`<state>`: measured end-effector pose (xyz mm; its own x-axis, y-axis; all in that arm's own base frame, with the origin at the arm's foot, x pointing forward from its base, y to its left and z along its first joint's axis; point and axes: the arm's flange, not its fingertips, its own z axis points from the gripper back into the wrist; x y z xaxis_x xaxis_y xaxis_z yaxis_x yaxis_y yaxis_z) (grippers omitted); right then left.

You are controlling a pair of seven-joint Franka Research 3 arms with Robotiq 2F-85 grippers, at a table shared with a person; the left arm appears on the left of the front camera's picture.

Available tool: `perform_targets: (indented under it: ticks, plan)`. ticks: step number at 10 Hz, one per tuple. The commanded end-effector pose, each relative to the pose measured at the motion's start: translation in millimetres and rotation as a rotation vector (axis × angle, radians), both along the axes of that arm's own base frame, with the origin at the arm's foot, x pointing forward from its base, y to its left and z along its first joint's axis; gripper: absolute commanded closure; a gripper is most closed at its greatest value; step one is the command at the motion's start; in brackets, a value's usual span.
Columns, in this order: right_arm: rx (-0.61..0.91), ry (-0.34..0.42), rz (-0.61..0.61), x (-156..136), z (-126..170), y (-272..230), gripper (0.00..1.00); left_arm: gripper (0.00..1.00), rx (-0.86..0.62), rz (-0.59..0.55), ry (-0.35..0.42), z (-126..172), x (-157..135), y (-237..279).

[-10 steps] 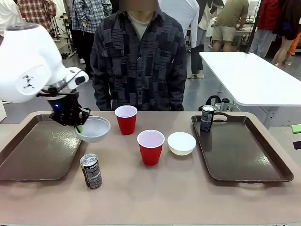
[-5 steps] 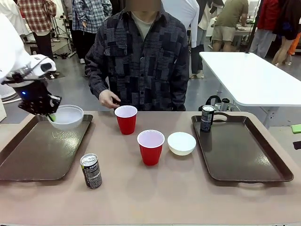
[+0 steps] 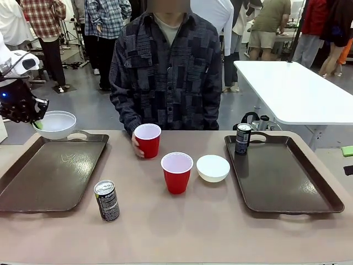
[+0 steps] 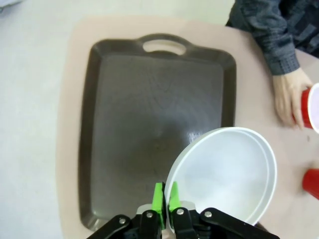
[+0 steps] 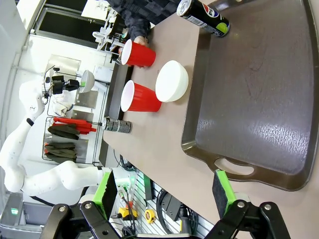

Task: Prepare tableware on both trays.
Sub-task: Pick up a Picnic Bowl from the table and place it on a Handle tray.

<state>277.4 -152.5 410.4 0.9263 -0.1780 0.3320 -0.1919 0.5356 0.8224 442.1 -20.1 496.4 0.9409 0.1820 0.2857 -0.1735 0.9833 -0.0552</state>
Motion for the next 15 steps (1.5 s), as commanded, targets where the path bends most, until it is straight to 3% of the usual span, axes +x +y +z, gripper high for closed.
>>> perform_targets:
  ticks: [1, 4, 5, 6, 7, 8, 9, 11, 15]
  plan:
    - [0.017, -0.012, 0.003, 1.6, -1.1, -0.6, 0.00, 1.00, -0.012, -0.015, 0.006, -3.7, -3.8, -9.9]
    - [0.017, -0.012, 0.003, 1.6, -1.1, -0.6, 0.00, 1.00, -0.012, -0.015, 0.006, -3.7, -3.8, -9.9]
    - [0.017, -0.012, 0.003, 1.6, -1.1, -0.6, 0.00, 0.96, -0.004, -0.015, 0.006, -3.1, -1.4, -8.3]
    - [0.017, -0.012, 0.003, 1.6, -1.1, -0.6, 0.00, 0.96, 0.022, -0.044, 0.036, -12.8, -1.5, 3.8]
    - [0.017, -0.012, 0.003, 1.6, -1.1, -0.6, 0.00, 0.96, 0.031, -0.110, 0.163, -22.1, -16.4, 20.3]
    - [0.017, -0.012, 0.003, 1.6, -1.1, -0.6, 0.00, 0.96, 0.060, -0.291, 0.275, -22.5, -72.7, 41.3]
    - [0.017, -0.012, 0.003, 1.6, -1.1, -0.6, 0.00, 0.96, 0.111, -0.399, 0.226, -17.8, -117.3, 61.4]
    - [0.017, -0.012, 0.003, 1.6, -1.1, -0.6, 0.00, 0.96, 0.103, -0.314, 0.220, -17.7, -119.0, 72.4]
    - [0.017, -0.012, 0.003, 1.6, -1.1, -0.6, 0.00, 0.96, 0.110, -0.276, 0.230, -25.3, -108.2, 68.2]
